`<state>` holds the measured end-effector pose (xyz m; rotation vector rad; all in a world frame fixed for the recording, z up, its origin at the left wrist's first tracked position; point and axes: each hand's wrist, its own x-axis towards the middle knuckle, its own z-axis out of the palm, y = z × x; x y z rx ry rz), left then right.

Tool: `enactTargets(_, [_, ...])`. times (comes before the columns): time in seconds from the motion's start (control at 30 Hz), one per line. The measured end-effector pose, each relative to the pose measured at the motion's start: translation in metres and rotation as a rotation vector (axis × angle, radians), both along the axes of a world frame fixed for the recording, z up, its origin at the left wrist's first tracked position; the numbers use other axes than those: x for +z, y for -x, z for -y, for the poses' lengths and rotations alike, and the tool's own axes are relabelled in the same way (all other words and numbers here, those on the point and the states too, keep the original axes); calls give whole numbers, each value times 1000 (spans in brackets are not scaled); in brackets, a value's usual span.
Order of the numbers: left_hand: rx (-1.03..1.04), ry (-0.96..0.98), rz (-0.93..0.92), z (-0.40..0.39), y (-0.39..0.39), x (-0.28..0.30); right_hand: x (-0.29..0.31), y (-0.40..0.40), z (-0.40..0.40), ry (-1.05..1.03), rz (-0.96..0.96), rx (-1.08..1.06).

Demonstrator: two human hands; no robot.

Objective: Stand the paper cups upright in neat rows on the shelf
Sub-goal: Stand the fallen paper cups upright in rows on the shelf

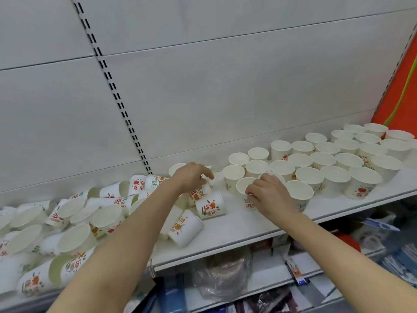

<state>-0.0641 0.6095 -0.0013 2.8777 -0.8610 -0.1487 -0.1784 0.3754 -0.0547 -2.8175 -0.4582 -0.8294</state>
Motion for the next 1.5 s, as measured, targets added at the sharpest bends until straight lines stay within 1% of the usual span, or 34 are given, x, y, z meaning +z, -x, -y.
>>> enactTargets(0.13, [-51,-175,-93,3,-2,5,0,3,-4,-22,26,-6])
enactTargets(0.2, [-83,-276,-88,6,-3,7,2,3,-7,-34,39,-6])
enactTargets(0.27, [-95,-297,-65,8,-7,7,5,4,-14,-64,69,8])
enactTargets(0.33, [-93,-256,-54,6,-12,9,7,8,-28,-99,87,13])
enactTargets(0.4, [-79,-191,-72,-3,-17,14,10,12,-48,-145,51,-46])
enactTargets(0.57, [-31,86,-58,-34,-11,19,12,21,-97,-270,-207,-304])
enactTargets(0.73, [-10,314,-32,-33,5,-2,-4,49,-113,-564,-252,-512])
enactTargets(0.83, [2,351,-17,-18,11,-16,-15,57,-120,-675,-315,-578])
enactTargets(0.9, [-2,335,-1,-10,15,-25,-21,56,-123,-756,-348,-566])
enactTargets(0.97, [-22,325,-2,-6,16,-31,-25,53,-126,-852,-343,-533])
enactTargets(1.03, [-47,319,-9,-5,15,-34,-25,52,-126,-904,-303,-514])
enactTargets(1.1, [-66,330,-18,-5,14,-32,-21,54,-122,-888,-242,-494])
enactTargets(1.13, [-74,330,-15,-6,13,-29,-18,56,-118,-842,-203,-473])
enactTargets(1.3, [-72,333,33,-11,0,-16,-13,59,-94,-338,84,-294])
enactTargets(1.4, [-38,339,37,-14,-5,-15,-20,49,-78,-196,110,-248])
enactTargets(1.5, [-9,324,53,-21,-16,-12,-19,42,-71,-136,85,-232])
